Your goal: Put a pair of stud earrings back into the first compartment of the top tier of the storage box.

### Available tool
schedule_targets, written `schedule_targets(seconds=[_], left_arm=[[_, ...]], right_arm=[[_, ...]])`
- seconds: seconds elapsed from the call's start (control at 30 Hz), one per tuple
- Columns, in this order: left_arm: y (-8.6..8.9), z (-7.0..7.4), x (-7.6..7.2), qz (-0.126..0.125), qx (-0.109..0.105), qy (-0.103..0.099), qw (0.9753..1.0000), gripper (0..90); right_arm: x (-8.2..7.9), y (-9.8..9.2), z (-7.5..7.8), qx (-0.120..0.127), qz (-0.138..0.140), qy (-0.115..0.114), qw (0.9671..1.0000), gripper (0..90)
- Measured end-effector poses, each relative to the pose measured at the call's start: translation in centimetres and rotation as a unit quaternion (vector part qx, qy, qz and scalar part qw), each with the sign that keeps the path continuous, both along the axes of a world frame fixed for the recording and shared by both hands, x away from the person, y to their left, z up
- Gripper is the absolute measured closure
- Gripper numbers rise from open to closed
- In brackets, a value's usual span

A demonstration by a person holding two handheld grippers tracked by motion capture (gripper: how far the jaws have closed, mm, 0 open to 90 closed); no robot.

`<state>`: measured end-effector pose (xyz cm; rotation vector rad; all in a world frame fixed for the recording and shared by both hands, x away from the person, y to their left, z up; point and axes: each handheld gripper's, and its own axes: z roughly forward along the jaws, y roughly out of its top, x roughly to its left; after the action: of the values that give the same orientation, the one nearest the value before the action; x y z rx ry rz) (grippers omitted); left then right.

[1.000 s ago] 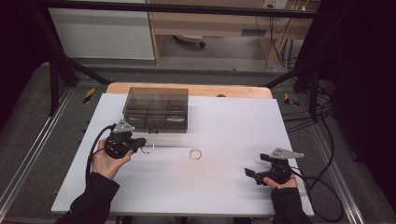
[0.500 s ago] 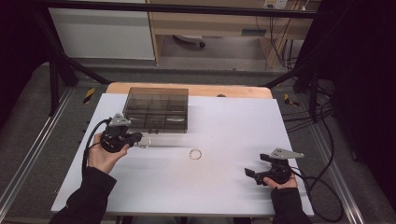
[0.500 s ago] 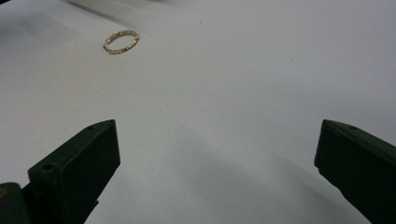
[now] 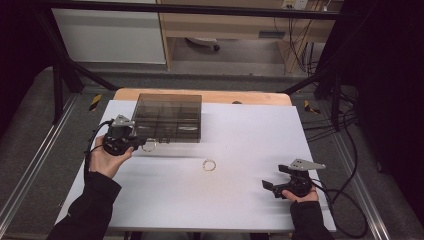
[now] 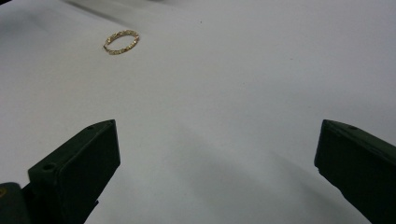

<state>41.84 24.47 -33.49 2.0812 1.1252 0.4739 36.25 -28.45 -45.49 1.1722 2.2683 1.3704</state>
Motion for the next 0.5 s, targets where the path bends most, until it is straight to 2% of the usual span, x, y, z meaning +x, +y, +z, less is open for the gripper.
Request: schedule_targets(seconds=[0.5], left_arm=[[0.7, 0.5, 1.7, 0.022, 0.001, 0.001, 0.9998, 86.3]], right_arm=[[0.0, 0.0, 0.0, -0.001, 0.000, 0.000, 1.0000, 0.7]])
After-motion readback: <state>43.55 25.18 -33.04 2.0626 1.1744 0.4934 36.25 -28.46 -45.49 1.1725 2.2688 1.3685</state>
